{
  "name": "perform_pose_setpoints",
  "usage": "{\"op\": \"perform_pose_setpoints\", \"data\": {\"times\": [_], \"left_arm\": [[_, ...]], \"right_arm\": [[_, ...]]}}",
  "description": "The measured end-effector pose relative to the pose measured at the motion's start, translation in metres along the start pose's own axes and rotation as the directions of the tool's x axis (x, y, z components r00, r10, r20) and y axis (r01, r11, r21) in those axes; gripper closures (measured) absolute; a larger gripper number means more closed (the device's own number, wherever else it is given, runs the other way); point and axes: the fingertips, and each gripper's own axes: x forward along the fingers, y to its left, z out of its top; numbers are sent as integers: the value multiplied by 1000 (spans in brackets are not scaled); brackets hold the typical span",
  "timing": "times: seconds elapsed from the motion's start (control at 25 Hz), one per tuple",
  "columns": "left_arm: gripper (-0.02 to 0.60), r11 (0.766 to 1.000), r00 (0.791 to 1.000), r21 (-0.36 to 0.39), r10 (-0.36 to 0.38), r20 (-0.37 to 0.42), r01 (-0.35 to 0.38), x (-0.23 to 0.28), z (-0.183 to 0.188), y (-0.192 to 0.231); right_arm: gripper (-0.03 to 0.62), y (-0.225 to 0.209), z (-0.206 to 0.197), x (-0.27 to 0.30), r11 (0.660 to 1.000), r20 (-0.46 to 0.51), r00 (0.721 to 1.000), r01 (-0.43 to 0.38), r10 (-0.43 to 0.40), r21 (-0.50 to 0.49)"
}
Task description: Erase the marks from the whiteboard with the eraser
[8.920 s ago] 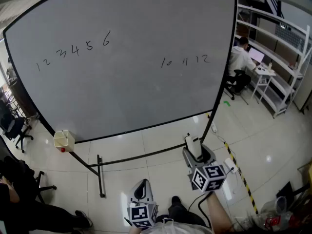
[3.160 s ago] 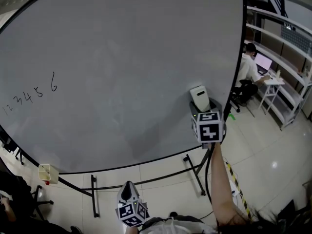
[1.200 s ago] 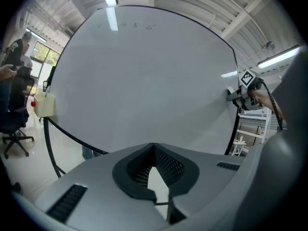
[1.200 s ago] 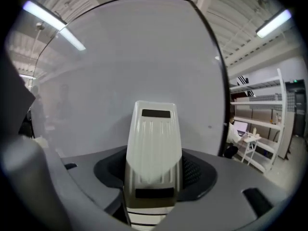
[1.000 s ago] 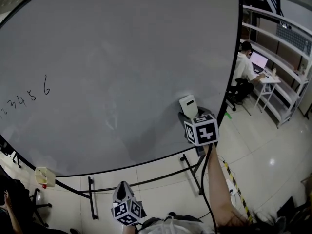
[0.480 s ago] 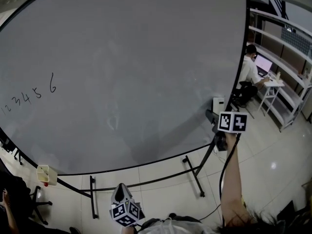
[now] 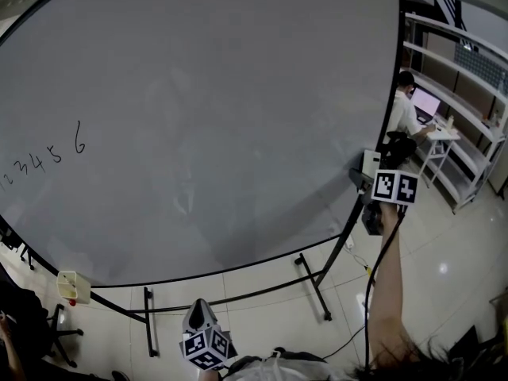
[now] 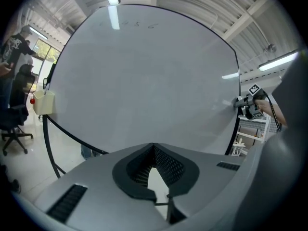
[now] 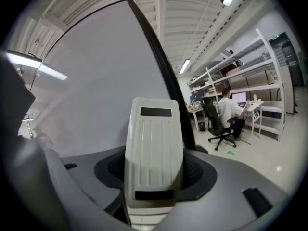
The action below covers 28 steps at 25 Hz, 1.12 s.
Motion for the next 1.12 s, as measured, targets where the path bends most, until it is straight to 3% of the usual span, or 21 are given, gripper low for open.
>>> {"op": "perform_pose_setpoints", "data": {"times": [0.16,0.24,0.36,0.48,0.56,0.64,0.76,0.88,0.96,1.04,1.12], "left_arm": [[578,1000,1000,-13,6,10,-6,2,3,1],[578,1000,1000,-11,3,10,-3,2,3,-1],[578,1000,1000,-3,0,2,0,1,0,-3],[578,1000,1000,2,-3,-3,3,1,-2,-4],[578,1000,1000,22,-8,3,8,1,-1,-7],[578,996,1000,82,-23,14,22,1,2,-16],[578,980,995,176,-95,21,90,-1,4,-46],[578,964,985,209,-170,9,164,-3,0,-72],[578,959,982,215,-189,7,183,-7,-1,-79],[578,961,983,211,-185,18,177,-11,2,-76],[578,966,987,208,-160,31,150,-14,5,-64]], "right_arm": [[321,-5,-80,23,999,-176,984,21,-25,-24],[322,-11,-88,23,999,-193,980,36,-42,-33],[322,-7,-37,7,995,-85,994,60,-67,-77],[321,27,27,-14,990,60,997,53,-46,-130],[322,60,41,-18,986,101,995,33,-17,-161],[322,94,28,-12,979,98,995,26,-6,-204],[325,134,-8,-3,939,62,997,63,-45,-338],[324,202,-52,10,903,-13,1000,-31,28,-429],[324,243,-72,12,848,-33,998,-60,50,-526],[324,269,-69,6,812,-16,997,-69,74,-580],[324,284,-41,-4,818,38,995,-57,96,-573]]}}
